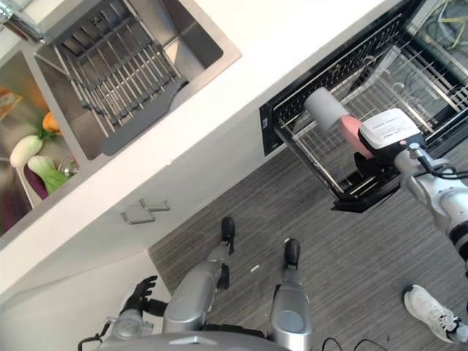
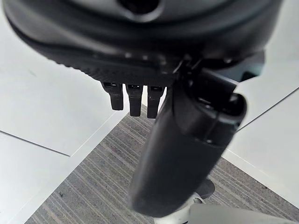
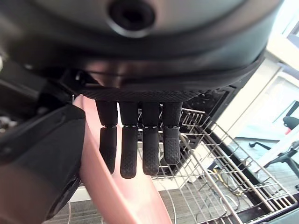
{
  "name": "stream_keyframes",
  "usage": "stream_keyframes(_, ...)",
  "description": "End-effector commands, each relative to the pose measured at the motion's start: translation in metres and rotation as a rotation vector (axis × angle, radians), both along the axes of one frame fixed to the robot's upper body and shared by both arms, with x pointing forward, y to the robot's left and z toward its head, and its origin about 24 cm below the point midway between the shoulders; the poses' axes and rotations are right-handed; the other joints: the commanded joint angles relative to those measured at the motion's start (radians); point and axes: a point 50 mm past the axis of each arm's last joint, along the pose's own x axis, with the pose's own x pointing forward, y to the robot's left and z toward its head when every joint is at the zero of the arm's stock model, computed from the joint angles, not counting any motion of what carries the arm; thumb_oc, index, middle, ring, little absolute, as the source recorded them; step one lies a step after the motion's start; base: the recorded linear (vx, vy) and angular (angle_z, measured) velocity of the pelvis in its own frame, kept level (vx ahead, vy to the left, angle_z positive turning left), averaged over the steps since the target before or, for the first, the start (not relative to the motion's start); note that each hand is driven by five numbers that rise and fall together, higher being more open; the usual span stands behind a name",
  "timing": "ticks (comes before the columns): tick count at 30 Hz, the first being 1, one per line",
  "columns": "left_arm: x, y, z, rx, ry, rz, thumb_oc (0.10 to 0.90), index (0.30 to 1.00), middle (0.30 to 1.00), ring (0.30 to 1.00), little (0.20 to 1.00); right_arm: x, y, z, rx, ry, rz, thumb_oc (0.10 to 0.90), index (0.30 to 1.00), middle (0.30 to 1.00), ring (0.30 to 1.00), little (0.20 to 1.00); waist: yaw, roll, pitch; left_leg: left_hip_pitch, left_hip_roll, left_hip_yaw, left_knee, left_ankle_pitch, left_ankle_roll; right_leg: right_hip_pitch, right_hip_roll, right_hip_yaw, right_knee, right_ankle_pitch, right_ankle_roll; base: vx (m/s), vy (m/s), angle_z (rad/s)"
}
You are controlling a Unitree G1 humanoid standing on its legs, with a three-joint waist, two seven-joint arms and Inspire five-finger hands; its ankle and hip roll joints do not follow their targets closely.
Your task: Place the dishes in the dishwasher.
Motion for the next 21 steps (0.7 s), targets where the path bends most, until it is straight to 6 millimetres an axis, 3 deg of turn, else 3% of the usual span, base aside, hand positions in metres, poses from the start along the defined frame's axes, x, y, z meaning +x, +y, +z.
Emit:
stream_keyframes(1,-0.021,0.021,-0.002,0.088,0.069,0.011,0.8,0.9,0.9,0.9,0.9,-0.002,0.002,0.055,-0.055,-0.195,0.047,0.8,0.9,0.9,0.9,0.9,0.027,-0.017,-0.076,0.033,0.061,0.02,0.019,-0.107,-0.086,-0.125,-0.056,0.006,0.099,-0.034,0.041,0.0,0.0,0.0)
stream_keyframes(9,-0.012,0.02,0.0,0.094,0.049,-0.023,0.8,0.9,0.9,0.9,0.9,-0.018,-0.013,0.074,0.031,-0.266,-0.008,0.8,0.9,0.9,0.9,0.9,-0.003,-0.023,-0.131,0.063,0.056,0.008,0.02,-0.12,-0.087,-0.076,-0.058,0.001,0.08,-0.046,0.035,0.03,-0.001,0.07)
stream_keyframes(18,-0.02,0.028,-0.002,0.113,0.097,-0.011,0.8,0.9,0.9,0.9,0.9,-0.043,-0.022,0.073,0.242,-0.318,-0.022,0.8,0.9,0.9,0.9,0.9,-0.023,-0.057,-0.175,0.112,0.061,0.007,0.02,-0.14,-0.084,-0.015,-0.048,-0.003,0.067,-0.061,0.031,0.05,-0.013,0.04)
stream_keyframes(21,-0.022,0.033,-0.001,0.128,0.11,0.006,0.8,0.9,0.9,0.9,0.9,-0.063,-0.044,0.066,0.342,-0.385,-0.111,0.8,0.9,0.9,0.9,0.9,-0.032,-0.073,-0.193,0.138,0.066,0.011,0.017,-0.148,-0.083,0.011,-0.043,-0.007,0.06,-0.067,0.031,0.05,-0.016,0.05)
